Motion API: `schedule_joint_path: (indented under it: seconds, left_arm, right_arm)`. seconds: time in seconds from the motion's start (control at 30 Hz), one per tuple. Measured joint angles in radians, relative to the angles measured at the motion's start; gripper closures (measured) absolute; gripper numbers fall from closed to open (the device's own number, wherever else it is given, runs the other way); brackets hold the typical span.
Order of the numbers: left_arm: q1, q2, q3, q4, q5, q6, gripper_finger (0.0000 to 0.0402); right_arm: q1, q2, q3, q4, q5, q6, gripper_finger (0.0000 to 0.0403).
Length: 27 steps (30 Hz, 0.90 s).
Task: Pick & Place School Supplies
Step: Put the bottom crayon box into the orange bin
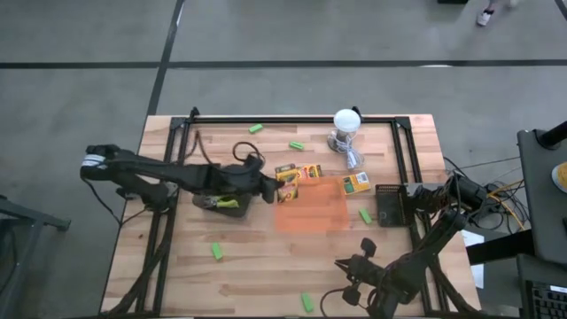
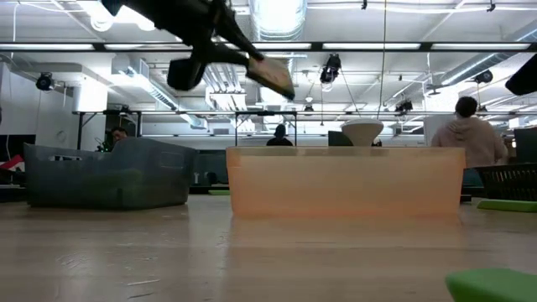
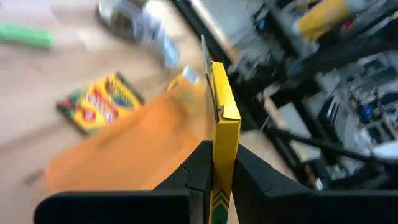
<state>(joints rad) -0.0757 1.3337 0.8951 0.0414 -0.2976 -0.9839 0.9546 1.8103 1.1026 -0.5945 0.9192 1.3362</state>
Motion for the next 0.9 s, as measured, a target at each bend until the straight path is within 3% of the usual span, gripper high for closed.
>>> schedule_joint_path:
  seconds: [0.43, 0.9]
  left_arm:
    - [0.018, 0.242, 0.015, 0.011, 0.08, -0.239, 0.036]
    - [0.022, 0.375, 0.108, -0.008, 0.152, -0.221, 0.036]
  right_arm:
    - [0.0, 0.0, -0.029, 0.001, 0.0, 0.104, 0.0376]
    - [0.001, 0.009, -0.032, 0.002, 0.0, 0.102, 0.0376]
